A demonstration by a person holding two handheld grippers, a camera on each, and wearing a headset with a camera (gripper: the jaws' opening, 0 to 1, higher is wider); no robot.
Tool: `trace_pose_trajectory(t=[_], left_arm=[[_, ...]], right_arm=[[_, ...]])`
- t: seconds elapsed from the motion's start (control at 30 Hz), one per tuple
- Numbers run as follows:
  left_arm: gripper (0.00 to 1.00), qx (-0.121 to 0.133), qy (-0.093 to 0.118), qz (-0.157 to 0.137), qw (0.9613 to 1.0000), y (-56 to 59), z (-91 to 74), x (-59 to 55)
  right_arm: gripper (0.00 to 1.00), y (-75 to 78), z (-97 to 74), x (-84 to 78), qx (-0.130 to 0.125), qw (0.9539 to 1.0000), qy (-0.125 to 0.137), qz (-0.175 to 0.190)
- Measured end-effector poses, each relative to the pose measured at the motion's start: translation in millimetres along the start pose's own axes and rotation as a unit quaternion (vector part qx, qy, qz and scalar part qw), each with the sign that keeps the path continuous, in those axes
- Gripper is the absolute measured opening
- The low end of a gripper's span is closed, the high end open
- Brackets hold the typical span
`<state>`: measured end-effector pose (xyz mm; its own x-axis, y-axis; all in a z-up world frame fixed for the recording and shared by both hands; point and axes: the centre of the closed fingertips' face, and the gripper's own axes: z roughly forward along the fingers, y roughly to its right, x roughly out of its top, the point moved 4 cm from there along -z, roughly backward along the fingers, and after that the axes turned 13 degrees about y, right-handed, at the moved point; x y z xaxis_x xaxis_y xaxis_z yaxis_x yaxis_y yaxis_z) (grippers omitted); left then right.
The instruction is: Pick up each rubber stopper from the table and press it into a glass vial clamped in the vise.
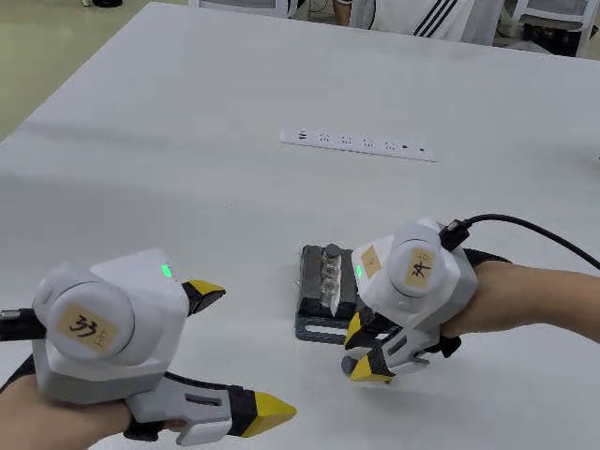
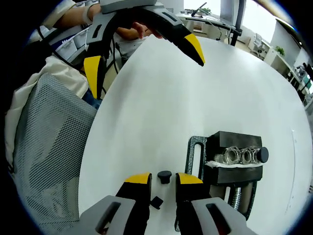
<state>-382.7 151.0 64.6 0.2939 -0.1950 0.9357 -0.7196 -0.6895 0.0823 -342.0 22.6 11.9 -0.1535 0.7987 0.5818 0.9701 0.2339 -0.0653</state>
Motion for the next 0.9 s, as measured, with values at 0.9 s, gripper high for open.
trace_pose_trajectory(t=[0.9], left_arm=[[0.84,0.006,0.000,-0.006,1.0000,-0.2,-4.3,-4.2]], right_arm=[[0.08,1.2,6.5,-3.5,0.018,0.9996,-0.018,-0.012]])
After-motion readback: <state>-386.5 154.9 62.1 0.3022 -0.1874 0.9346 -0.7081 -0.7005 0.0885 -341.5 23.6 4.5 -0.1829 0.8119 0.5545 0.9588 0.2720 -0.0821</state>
